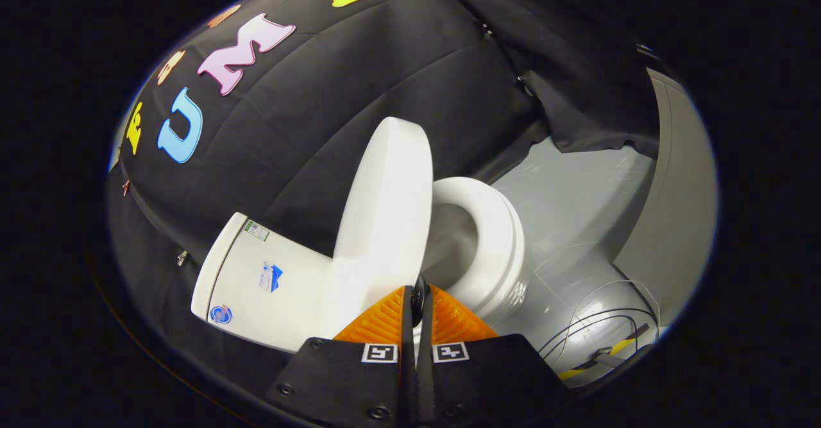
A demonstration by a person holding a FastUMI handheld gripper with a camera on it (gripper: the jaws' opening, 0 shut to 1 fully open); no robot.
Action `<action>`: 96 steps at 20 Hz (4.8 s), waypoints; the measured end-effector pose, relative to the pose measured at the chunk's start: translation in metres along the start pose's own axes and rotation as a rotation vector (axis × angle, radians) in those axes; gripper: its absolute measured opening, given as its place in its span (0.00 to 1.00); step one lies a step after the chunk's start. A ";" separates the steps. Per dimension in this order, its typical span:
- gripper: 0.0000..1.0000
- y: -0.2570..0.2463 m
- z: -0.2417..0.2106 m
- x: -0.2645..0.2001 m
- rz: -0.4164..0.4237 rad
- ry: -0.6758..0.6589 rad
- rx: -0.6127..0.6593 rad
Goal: Open the toilet lid.
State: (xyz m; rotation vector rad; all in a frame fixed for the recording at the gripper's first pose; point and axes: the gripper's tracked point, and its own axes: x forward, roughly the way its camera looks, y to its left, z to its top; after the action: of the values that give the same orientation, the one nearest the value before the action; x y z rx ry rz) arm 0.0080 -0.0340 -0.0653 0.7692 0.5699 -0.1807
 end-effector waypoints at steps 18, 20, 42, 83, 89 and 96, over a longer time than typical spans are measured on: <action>0.06 0.191 -0.014 -0.048 -0.011 -0.114 -0.360; 0.06 0.208 -0.021 -0.048 -0.036 -0.129 -0.404; 0.09 0.341 -0.116 -0.027 -0.273 -0.289 -0.729; 1.00 0.389 -0.103 -0.056 -0.005 -0.243 -0.755; 0.99 0.373 -0.058 -0.082 0.099 -0.267 -0.730; 0.99 0.276 0.014 -0.082 0.064 -0.376 -0.782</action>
State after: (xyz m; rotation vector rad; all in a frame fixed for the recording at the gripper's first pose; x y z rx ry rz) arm 0.0441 0.1489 0.1549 -0.0140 0.2184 -0.0301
